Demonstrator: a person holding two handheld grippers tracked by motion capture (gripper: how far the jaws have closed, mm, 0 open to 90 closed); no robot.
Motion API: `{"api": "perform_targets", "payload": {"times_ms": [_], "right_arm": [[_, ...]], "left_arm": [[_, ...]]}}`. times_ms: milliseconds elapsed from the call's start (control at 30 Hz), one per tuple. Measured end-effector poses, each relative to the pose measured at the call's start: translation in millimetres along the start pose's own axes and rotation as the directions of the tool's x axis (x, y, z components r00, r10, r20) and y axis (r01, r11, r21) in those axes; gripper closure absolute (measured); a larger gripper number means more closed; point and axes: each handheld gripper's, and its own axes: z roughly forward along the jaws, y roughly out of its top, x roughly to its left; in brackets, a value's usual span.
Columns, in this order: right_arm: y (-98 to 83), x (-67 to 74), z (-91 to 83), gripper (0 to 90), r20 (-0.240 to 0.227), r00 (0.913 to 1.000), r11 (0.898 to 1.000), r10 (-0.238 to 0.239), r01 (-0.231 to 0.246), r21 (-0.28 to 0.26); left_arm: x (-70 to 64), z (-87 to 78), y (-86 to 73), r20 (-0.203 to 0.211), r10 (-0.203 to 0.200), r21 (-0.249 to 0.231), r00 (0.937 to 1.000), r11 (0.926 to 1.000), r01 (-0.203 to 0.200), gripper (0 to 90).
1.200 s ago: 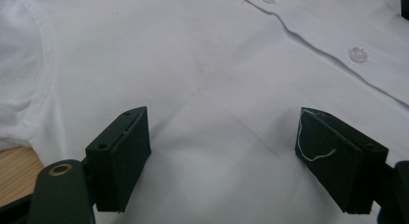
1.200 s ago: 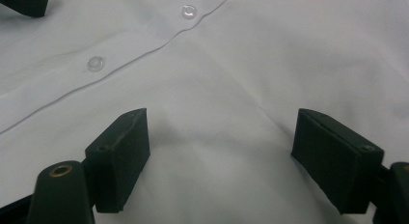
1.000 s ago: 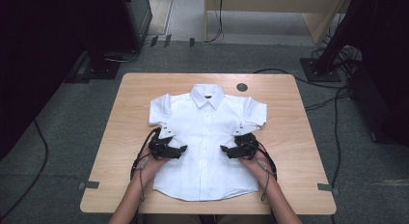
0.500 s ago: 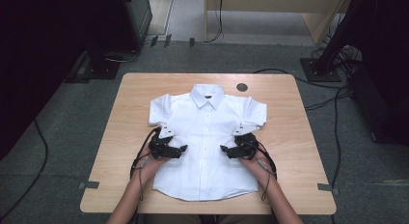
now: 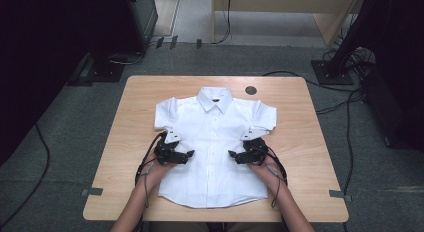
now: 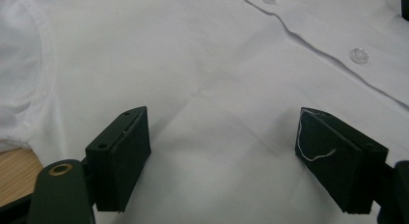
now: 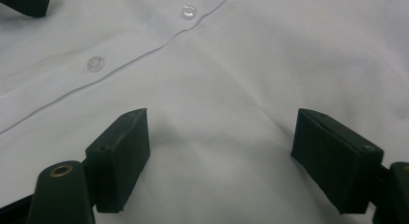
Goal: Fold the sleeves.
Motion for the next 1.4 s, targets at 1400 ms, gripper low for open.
{"api": "perform_targets", "payload": {"times_ms": [1400], "right_arm": [[-2.7,3.4,-3.2,21.1,0.001,1.0000,1.000,-0.002,0.002,0.002]], "left_arm": [[-7.3,-2.7,-2.5,-0.013,-0.006,0.001,0.9999,1.0000,0.006,20.1]]}}
